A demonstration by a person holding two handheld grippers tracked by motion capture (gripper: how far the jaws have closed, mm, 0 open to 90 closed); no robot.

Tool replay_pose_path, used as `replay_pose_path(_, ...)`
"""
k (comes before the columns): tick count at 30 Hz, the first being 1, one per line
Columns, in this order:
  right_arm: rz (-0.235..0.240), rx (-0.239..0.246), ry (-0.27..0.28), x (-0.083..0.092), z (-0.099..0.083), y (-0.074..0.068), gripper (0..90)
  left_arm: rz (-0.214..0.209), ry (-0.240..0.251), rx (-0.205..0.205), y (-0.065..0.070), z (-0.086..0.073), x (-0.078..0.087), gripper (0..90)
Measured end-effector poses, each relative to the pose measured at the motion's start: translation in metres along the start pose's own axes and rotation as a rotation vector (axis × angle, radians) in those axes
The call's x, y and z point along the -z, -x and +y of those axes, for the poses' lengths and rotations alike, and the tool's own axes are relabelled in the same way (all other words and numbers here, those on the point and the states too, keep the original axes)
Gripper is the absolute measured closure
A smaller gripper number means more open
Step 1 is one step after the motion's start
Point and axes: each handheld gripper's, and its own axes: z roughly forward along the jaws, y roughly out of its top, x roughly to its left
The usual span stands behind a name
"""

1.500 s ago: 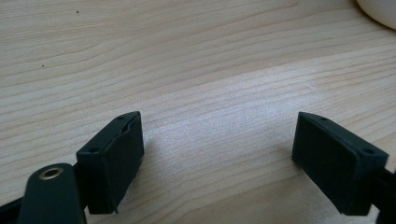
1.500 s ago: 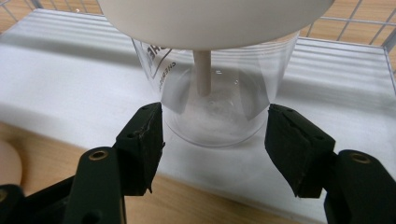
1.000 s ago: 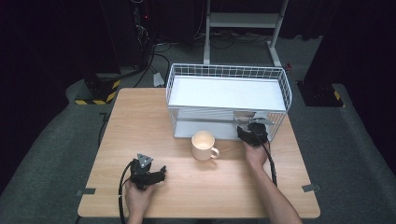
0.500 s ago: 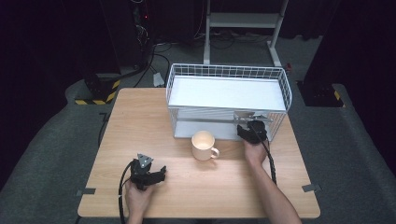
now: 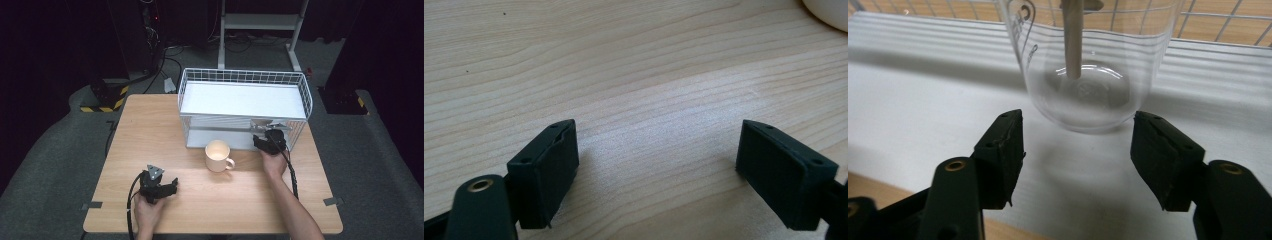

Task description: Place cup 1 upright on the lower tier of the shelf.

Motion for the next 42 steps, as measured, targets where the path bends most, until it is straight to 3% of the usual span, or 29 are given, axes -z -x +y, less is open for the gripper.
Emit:
replay_pose_path(5,0.0,0.004,-0.019,0.005,-0.001,0.0,34.7,0.0,0.0,0.0,0.0,0.0,0.0,17.6)
replay_pose_path(13,0.021,0.032,0.014,0.017,-0.007,0.009,36.1,0.0,0.0,0.0,0.0,0.0,0.0,17.6)
replay_pose_path(15,0.033,0.011,0.016,0.021,-0.008,0.01,36.1,0.0,0.0,0.0,0.0,0.0,0.0,17.6)
replay_pose_path(26,0.072,0.048,0.045,0.035,-0.012,0.011,36.3,0.0,0.0,0.0,0.0,0.0,0.0,17.6)
replay_pose_path(42,0.138,0.042,0.05,0.054,-0.021,0.012,36.2,0.0,0.0,0.0,0.0,0.0,0.0,17.6)
